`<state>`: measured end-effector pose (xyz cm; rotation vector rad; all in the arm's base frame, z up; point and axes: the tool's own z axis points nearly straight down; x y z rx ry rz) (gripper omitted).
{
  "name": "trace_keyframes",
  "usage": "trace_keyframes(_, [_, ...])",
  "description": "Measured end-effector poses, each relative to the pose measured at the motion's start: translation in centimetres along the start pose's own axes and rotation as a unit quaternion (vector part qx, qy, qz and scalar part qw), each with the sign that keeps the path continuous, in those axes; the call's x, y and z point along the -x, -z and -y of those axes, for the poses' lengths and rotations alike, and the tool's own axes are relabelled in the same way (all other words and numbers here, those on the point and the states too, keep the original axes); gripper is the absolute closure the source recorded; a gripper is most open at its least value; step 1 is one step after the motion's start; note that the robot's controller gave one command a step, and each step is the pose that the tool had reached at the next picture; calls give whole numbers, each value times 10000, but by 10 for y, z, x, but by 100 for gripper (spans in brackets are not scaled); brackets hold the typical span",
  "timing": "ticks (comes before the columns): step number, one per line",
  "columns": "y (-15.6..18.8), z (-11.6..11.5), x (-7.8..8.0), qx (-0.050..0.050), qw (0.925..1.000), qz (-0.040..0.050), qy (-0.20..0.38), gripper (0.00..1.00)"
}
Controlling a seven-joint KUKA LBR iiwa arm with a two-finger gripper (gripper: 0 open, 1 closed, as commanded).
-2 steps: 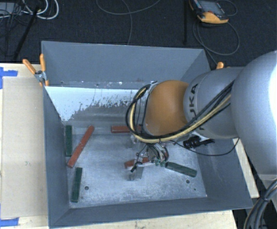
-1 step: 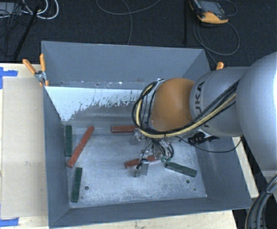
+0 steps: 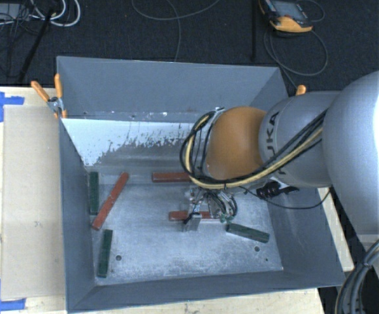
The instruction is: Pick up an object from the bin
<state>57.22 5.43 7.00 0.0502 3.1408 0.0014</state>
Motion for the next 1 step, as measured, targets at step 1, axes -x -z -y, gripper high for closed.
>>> trace_keyframes(1, [152,-27,25,3,9999,46,165,100])
